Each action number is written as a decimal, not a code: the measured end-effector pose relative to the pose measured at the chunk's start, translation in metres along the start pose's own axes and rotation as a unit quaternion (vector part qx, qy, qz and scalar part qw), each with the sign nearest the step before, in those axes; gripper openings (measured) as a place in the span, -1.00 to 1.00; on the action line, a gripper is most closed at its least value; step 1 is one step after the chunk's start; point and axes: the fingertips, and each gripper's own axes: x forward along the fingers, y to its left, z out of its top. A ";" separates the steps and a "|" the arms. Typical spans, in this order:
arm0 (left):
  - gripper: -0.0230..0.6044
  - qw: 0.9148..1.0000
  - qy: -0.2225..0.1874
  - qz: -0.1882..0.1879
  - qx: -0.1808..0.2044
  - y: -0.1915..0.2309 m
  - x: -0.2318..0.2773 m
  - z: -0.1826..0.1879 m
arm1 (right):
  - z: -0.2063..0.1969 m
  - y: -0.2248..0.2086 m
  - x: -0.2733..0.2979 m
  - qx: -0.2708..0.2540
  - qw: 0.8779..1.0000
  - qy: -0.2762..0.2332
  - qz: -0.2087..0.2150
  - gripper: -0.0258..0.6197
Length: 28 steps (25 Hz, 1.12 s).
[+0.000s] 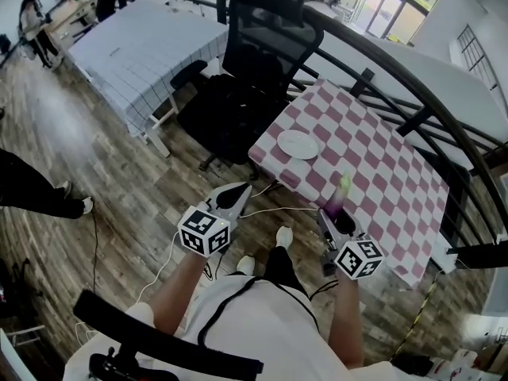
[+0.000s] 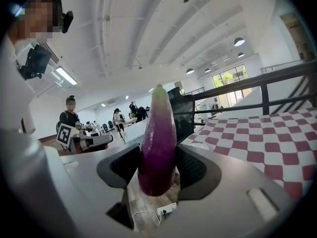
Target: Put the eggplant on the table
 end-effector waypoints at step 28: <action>-0.92 0.993 0.003 0.114 -0.033 0.055 0.127 0.015 | 0.057 -0.122 0.148 -0.064 0.986 0.109 0.106 -0.18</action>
